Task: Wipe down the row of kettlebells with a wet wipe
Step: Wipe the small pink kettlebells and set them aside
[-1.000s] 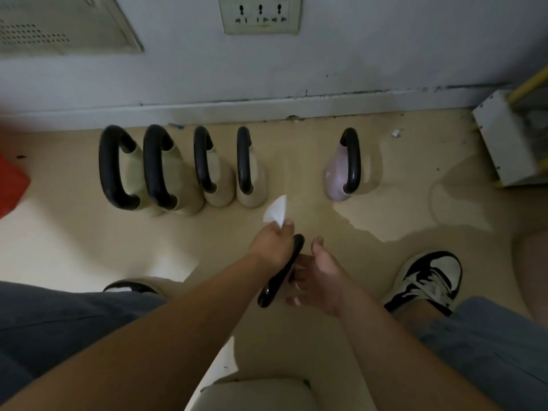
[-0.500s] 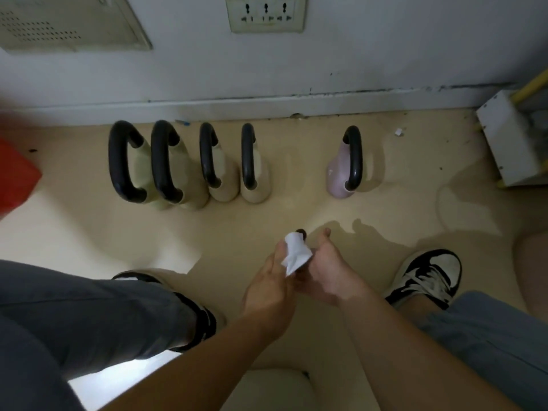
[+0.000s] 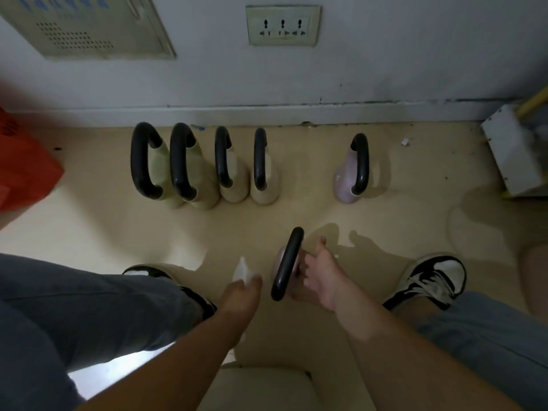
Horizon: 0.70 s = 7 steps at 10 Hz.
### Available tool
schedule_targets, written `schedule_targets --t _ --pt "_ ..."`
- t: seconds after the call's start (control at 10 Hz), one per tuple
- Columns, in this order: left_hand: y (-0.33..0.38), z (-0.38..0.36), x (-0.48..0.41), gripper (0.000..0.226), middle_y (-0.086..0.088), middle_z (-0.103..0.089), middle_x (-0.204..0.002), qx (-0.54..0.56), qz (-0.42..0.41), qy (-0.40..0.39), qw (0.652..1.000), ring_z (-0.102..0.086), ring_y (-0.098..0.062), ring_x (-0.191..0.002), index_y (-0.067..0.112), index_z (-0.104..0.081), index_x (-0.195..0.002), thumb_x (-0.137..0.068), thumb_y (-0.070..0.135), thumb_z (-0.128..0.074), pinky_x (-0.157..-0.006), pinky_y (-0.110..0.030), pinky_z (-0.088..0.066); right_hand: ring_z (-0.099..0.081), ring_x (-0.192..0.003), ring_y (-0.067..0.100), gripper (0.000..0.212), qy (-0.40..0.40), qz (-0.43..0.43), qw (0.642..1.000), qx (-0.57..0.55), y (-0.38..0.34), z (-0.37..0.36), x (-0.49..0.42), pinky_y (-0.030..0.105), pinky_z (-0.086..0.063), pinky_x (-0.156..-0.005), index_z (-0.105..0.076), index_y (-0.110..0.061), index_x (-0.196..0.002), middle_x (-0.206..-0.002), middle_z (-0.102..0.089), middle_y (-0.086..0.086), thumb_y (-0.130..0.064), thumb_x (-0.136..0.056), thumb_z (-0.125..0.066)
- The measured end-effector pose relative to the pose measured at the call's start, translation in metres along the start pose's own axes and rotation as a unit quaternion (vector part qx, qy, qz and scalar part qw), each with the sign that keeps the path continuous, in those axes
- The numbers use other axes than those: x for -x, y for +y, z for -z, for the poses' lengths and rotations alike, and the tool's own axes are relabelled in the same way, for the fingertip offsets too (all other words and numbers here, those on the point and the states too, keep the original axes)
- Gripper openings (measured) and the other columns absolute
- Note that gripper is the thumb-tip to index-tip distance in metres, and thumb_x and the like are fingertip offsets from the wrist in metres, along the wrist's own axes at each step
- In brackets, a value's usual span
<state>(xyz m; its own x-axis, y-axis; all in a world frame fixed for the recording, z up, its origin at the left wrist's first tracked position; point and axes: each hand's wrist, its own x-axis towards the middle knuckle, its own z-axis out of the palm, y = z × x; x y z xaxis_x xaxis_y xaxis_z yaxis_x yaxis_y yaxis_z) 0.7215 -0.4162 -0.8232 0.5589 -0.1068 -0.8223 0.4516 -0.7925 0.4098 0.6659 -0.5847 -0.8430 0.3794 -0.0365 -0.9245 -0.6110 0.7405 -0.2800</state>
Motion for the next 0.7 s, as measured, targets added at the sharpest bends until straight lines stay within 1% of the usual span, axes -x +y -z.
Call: schedule_targets --t 0.1,0.2,0.3,0.4,0.5,0.6,0.7 --pt "0.043 0.007 -0.005 0.068 -0.014 -0.049 -0.134 -0.077 -0.084 0.058 0.992 -0.052 -0.032 -0.119 0.006 -0.049 -0.138 -0.098 0.059 -0.039 -0.103 -0.041 -0.043 -0.027 -0.155 0.025 0.083 -0.013 0.008 1.000 0.018 0.008 0.006 -0.002 0.062 -0.024 -0.119 -0.038 -0.035 -0.158 -0.168 -0.029 0.000 -0.081 -0.095 -0.010" --pt "0.092 0.003 -0.009 0.060 -0.013 -0.041 -0.133 -0.219 -0.223 0.096 0.945 -0.046 -0.030 -0.118 0.000 -0.053 -0.131 -0.103 0.047 -0.030 -0.104 -0.039 -0.040 -0.023 -0.157 0.022 0.073 -0.049 0.025 0.998 0.015 0.012 0.008 0.002 0.063 -0.022 -0.117 -0.035 -0.040 -0.158 -0.169 -0.029 -0.004 -0.075 -0.099 -0.011" --pt "0.130 -0.012 -0.024 0.051 -0.016 -0.053 -0.123 -0.310 -0.299 0.087 0.898 -0.056 -0.025 -0.098 0.002 -0.058 -0.123 -0.104 0.041 -0.031 -0.081 -0.028 -0.043 -0.016 -0.158 0.017 0.075 -0.061 0.002 0.998 -0.005 0.012 0.011 -0.003 0.060 -0.019 -0.118 -0.036 -0.049 -0.156 -0.169 -0.025 -0.013 -0.083 -0.093 -0.009" --pt "0.153 -0.028 -0.029 0.043 -0.014 -0.061 -0.117 -0.377 -0.340 0.039 0.861 -0.058 -0.026 -0.100 0.006 -0.057 -0.122 -0.105 0.038 -0.034 -0.077 -0.027 -0.036 -0.016 -0.158 0.018 0.090 -0.051 -0.003 0.998 -0.028 0.011 0.012 -0.004 0.059 -0.017 -0.121 -0.035 -0.044 -0.158 -0.171 -0.022 -0.009 -0.090 -0.086 -0.007" --pt "0.159 -0.041 -0.028 0.043 -0.012 -0.063 -0.120 -0.487 -0.323 -0.044 0.810 -0.058 -0.027 -0.109 0.008 -0.059 -0.124 -0.105 0.040 -0.037 -0.082 -0.029 -0.037 -0.010 -0.159 0.019 0.093 -0.050 0.002 0.997 -0.058 0.010 0.009 0.003 0.060 -0.011 -0.125 -0.030 -0.041 -0.160 -0.172 -0.016 -0.006 -0.089 -0.086 -0.001" --pt "0.139 -0.048 -0.031 0.033 -0.006 -0.057 -0.117 -0.561 -0.322 -0.050 0.761 -0.056 -0.025 -0.110 0.013 -0.059 -0.120 -0.098 0.036 -0.050 -0.083 -0.033 -0.046 -0.024 -0.156 0.022 0.091 -0.033 0.007 0.998 -0.048 0.009 0.010 0.010 0.060 -0.014 -0.124 -0.042 -0.040 -0.154 -0.169 -0.027 -0.003 -0.087 -0.088 0.000" --pt "0.112 -0.040 -0.027 0.043 -0.003 -0.042 -0.139 -0.582 -0.394 -0.016 0.711 -0.031 -0.029 -0.140 0.014 -0.055 -0.132 -0.093 0.031 -0.056 -0.102 -0.042 -0.045 -0.038 -0.147 0.030 0.063 -0.131 -0.104 0.897 -0.410 -0.011 0.003 0.020 0.059 -0.024 -0.118 -0.038 -0.035 -0.155 -0.167 -0.033 0.005 -0.066 -0.103 -0.018"
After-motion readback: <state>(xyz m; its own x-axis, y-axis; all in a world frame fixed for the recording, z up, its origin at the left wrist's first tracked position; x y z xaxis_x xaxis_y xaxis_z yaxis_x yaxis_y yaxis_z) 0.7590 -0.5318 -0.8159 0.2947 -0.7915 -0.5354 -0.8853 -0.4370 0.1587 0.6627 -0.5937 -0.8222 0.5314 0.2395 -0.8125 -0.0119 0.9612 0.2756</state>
